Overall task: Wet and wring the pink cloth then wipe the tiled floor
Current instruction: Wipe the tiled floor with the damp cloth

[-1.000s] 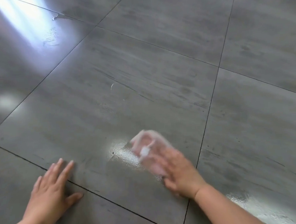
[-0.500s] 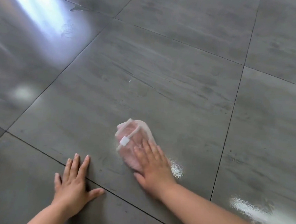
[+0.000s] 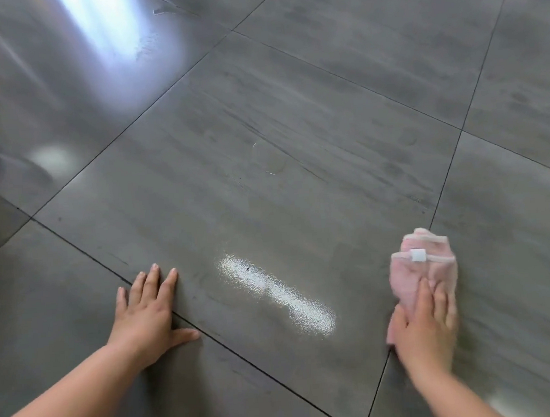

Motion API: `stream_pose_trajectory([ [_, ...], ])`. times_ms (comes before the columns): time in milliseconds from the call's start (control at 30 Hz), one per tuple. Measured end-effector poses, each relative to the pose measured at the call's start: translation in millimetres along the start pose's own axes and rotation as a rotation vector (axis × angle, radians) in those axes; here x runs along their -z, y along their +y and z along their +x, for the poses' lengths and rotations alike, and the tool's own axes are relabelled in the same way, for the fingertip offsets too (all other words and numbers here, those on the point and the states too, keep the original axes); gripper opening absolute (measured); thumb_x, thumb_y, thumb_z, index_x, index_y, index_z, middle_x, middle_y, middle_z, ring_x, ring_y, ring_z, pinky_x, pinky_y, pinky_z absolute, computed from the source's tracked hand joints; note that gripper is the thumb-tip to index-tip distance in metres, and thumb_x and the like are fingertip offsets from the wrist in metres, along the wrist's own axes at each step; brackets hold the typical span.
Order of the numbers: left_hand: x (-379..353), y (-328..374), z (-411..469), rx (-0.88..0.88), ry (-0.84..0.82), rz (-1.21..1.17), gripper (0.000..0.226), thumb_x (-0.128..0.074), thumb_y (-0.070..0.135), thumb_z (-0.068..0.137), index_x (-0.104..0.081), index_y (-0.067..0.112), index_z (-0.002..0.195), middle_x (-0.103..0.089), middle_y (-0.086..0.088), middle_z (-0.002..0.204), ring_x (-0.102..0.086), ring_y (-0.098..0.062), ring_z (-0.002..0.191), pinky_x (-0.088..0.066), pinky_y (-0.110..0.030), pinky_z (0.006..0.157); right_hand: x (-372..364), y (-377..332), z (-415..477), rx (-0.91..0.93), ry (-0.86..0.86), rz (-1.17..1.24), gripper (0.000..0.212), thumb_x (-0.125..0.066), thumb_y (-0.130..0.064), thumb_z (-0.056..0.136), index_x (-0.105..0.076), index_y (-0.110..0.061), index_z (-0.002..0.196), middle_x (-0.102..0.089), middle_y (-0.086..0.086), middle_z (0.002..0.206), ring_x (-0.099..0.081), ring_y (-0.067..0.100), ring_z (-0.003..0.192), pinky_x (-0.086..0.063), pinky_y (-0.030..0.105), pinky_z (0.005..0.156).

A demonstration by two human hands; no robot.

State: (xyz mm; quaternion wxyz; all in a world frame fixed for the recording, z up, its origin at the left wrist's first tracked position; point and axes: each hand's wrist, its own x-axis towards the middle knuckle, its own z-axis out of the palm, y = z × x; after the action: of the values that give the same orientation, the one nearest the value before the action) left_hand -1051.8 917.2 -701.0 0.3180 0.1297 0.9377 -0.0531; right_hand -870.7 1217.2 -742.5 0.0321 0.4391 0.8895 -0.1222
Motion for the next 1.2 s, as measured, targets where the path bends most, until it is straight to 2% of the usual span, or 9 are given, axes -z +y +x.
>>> stream_pose_trajectory([
  [67, 1, 3, -1, -0.006, 0.000, 0.013, 0.107, -0.055, 0.063, 0.073, 0.013, 0.020, 0.143, 0.014, -0.007, 0.155, 0.009, -0.026, 0.144, -0.005, -0.042, 0.118, -14, -15, -33, 0.215, -0.022, -0.059, 0.069, -0.033, -0.032, 0.069, -0.039, -0.004, 0.131, -0.043, 0.023, 0.139, -0.044, 0.045, 0.122, -0.031, 0.044, 0.102],
  [167, 0, 1, -5, -0.033, 0.000, -0.029, 0.105, -0.058, 0.059, 0.074, 0.010, 0.019, 0.144, 0.014, -0.004, 0.156, 0.009, -0.023, 0.144, -0.009, -0.039, 0.118, -31, -42, -82, 0.726, -0.126, -0.140, 0.092, -0.049, -0.048, 0.052, -0.028, -0.025, 0.139, -0.005, 0.002, 0.157, -0.008, 0.027, 0.142, -0.006, 0.034, 0.114],
  [300, -7, -4, -18, -0.117, 0.000, -0.026, 0.104, -0.060, 0.057, 0.074, 0.008, 0.022, 0.144, 0.013, -0.001, 0.156, 0.008, -0.020, 0.145, -0.009, -0.037, 0.118, -28, -43, -74, 1.162, -0.221, -0.430, 0.104, -0.066, -0.066, 0.030, -0.035, -0.031, 0.123, -0.052, -0.007, 0.135, -0.032, 0.019, 0.127, -0.018, 0.034, 0.107],
  [500, -19, 11, -32, -0.218, -0.047, -0.013, 0.106, -0.061, 0.058, 0.072, 0.012, 0.026, 0.143, 0.017, 0.001, 0.155, 0.013, -0.019, 0.144, -0.005, -0.037, 0.118, 17, 57, -12, 0.447, -0.025, -0.094, 0.085, -0.045, -0.022, 0.073, 0.000, -0.026, 0.145, 0.017, -0.012, 0.151, -0.010, 0.029, 0.143, -0.004, 0.027, 0.114],
  [667, -18, 7, -31, -0.216, 0.004, -0.120, 0.104, -0.061, 0.058, 0.072, 0.008, 0.026, 0.144, 0.014, 0.004, 0.155, 0.011, -0.015, 0.144, -0.004, -0.035, 0.118, 24, 70, -30, -0.234, -0.040, 0.110, 0.083, -0.020, -0.040, 0.071, -0.029, 0.006, 0.139, -0.021, 0.026, 0.150, -0.017, 0.040, 0.140, 0.006, 0.023, 0.113],
  [833, -24, 10, -32, -0.199, 0.039, -0.123, 0.107, -0.063, 0.054, 0.073, 0.012, 0.024, 0.143, 0.017, 0.004, 0.155, 0.014, -0.016, 0.144, 0.000, -0.036, 0.118, -16, 8, -86, 0.371, -0.138, -0.046, 0.105, -0.045, -0.040, 0.057, -0.001, -0.011, 0.148, 0.011, 0.006, 0.156, -0.024, 0.036, 0.134, -0.045, 0.038, 0.094],
  [967, -20, 7, -29, -0.213, -0.029, -0.224, 0.131, -0.064, 0.073, 0.048, 0.009, 0.022, 0.144, 0.014, 0.005, 0.155, 0.014, -0.014, 0.143, 0.001, -0.036, 0.118, -28, -15, -96, 0.964, -0.263, -0.379, 0.114, -0.053, -0.060, 0.036, -0.025, -0.024, 0.140, 0.017, 0.013, 0.155, 0.009, 0.029, 0.144, -0.012, 0.036, 0.111],
  [1067, -17, -2, -28, -0.224, 0.014, -0.312, 0.140, -0.045, 0.079, 0.025, -0.006, 0.018, 0.144, 0.000, 0.000, 0.156, 0.005, -0.011, 0.142, -0.005, -0.036, 0.118, -21, 7, -61, 0.899, -0.243, -0.445, 0.124, -0.050, -0.057, 0.044, 0.003, -0.016, 0.148, 0.019, 0.009, 0.155, 0.013, 0.026, 0.143, -0.001, 0.036, 0.113],
  [1200, -13, -36, -17, -0.069, 0.139, -0.284, 0.115, -0.081, 0.049, 0.055, -0.014, 0.016, 0.144, -0.005, -0.006, 0.156, -0.004, -0.022, 0.145, -0.012, -0.041, 0.117, 10, 19, -1, 0.353, 0.003, -0.112, 0.080, -0.044, -0.029, 0.077, -0.008, -0.018, 0.148, -0.008, 0.006, 0.157, -0.018, 0.034, 0.141, -0.017, 0.038, 0.115],
])
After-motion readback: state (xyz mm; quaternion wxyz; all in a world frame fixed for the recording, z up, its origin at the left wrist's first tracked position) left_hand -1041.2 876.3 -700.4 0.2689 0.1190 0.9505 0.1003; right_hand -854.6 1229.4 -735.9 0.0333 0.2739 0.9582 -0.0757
